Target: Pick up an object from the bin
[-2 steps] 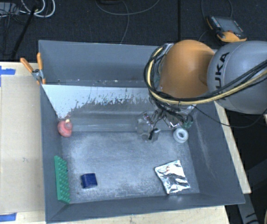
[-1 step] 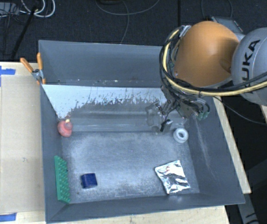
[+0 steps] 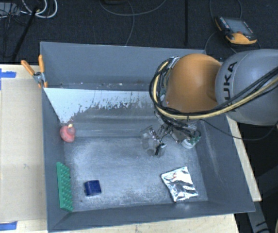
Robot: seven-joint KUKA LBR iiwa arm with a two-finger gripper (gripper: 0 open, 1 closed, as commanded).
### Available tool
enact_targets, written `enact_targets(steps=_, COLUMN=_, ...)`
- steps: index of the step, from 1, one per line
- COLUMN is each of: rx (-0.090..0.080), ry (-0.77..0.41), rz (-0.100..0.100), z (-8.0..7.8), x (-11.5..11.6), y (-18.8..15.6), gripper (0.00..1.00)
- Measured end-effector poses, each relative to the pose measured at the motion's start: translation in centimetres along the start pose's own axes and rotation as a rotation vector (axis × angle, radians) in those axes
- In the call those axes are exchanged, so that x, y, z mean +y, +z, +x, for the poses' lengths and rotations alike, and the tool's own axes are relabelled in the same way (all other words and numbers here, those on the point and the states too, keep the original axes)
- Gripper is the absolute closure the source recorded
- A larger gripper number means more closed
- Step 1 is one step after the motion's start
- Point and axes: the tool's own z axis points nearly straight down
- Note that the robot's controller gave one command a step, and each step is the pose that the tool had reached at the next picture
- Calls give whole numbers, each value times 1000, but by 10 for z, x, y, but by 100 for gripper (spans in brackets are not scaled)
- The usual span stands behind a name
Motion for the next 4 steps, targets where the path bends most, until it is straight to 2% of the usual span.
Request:
enact_targets(steps=1, rx=-7, ry=2, rz=4, z=-2, x=-1, y=-5, gripper=0)
enact_targets(steps=2, rx=-6, ry=-294, rz=8, z=72, x=-134, y=-3, gripper=0)
enact_targets(steps=3, rx=-1, ry=-415, rz=-3, z=115, x=-54, y=39, gripper=0)
enact_targets(steps=4, rx=-3, ry=-463, rz=1, z=99, x=-42, y=82, gripper=0)
